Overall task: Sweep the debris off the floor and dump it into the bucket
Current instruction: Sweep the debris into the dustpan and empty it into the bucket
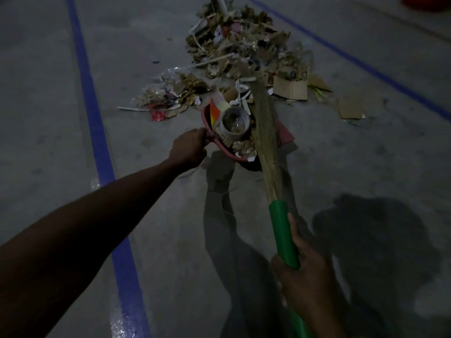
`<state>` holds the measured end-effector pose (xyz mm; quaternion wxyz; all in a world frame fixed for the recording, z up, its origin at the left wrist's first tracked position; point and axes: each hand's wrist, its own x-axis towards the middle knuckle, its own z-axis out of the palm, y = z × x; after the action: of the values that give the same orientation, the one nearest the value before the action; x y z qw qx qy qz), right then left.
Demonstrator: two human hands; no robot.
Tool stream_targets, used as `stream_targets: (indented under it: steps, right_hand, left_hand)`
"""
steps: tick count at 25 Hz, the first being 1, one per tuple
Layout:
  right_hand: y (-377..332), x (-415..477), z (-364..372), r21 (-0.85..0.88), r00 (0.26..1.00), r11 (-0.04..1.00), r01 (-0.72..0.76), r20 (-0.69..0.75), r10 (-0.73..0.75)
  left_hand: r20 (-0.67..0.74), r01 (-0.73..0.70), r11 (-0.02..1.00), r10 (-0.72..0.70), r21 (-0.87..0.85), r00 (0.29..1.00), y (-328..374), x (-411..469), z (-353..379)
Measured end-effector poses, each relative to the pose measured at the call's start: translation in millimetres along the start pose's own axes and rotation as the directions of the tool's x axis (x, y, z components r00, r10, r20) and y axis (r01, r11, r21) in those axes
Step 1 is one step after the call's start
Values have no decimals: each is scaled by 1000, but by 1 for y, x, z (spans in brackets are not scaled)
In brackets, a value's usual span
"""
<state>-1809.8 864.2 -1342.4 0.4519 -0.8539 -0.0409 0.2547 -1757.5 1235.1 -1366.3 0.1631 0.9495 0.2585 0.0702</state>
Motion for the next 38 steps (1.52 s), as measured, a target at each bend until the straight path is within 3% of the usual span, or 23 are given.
stream_targets:
  steps: [5, 10, 15, 19, 25, 30, 38]
  right_hand:
    - [-24, 30, -16, 125, 1000, 992, 14, 22, -17]
    - [-127, 6, -85, 72, 991, 997, -33, 134, 23]
    - [-260, -59, -186, 54, 971, 997, -59, 235, 45]
    - [-378, -123, -283, -81, 960, 997, -8, 278, 30]
    - [-519, -244, -396, -143, 940, 989, 46, 341, 6]
    - [-554, -320, -446, -198, 950, 979, 47, 311, 17]
    - [-546, -354, -462, -171, 966, 985, -24, 249, 67]
  left_hand:
    - [-17, -38, 998, 39, 55, 999, 30, 28, -21]
    - [18, 61, 996, -62, 58, 998, 84, 28, -113]
    - [60, 187, 981, -190, 48, 980, 158, 6, -270]
    - [73, 264, 964, -266, 32, 961, 219, -19, -421]
    - [45, 274, 960, -272, -53, 961, 308, -68, -621]
    - [43, 263, 956, -259, -132, 965, 356, -105, -692]
    - [159, 220, 937, -182, -272, 970, 396, -123, -699]
